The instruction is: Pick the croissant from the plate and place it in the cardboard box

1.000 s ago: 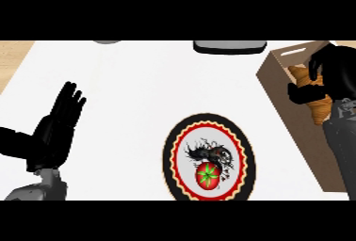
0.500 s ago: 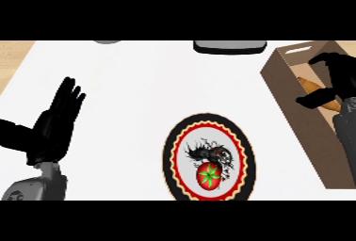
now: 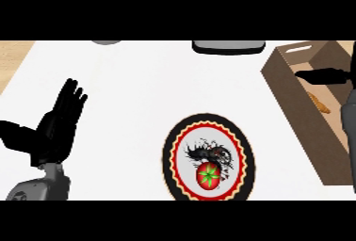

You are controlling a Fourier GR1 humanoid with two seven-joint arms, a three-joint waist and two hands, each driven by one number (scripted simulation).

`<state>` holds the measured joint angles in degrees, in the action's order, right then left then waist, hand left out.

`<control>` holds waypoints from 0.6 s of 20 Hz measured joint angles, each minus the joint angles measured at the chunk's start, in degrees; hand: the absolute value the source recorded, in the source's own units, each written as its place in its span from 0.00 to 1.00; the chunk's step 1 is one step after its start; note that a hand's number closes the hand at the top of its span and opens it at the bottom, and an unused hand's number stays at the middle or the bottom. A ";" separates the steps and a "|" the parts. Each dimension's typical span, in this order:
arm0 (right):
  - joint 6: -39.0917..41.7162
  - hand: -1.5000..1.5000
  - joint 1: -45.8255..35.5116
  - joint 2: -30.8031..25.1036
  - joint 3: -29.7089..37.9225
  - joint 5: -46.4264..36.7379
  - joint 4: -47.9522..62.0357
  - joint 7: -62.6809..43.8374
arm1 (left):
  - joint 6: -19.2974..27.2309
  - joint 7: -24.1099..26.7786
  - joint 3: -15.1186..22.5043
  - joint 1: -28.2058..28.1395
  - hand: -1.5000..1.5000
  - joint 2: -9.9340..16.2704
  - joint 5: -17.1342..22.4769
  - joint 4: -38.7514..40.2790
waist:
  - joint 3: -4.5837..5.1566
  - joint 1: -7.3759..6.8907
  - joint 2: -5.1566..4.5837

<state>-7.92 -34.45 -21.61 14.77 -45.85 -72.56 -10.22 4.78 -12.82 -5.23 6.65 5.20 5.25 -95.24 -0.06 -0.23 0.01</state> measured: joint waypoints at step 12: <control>3.23 0.00 2.25 2.49 17.10 26.88 -6.56 2.55 | -0.23 -0.74 -0.64 -0.43 0.50 0.54 0.46 -0.53 | 0.02 0.61 0.14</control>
<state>-4.69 -32.21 -19.12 31.87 -18.97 -79.11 -7.67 4.55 -13.56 -5.87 6.23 5.74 5.71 -95.77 -0.04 0.38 0.15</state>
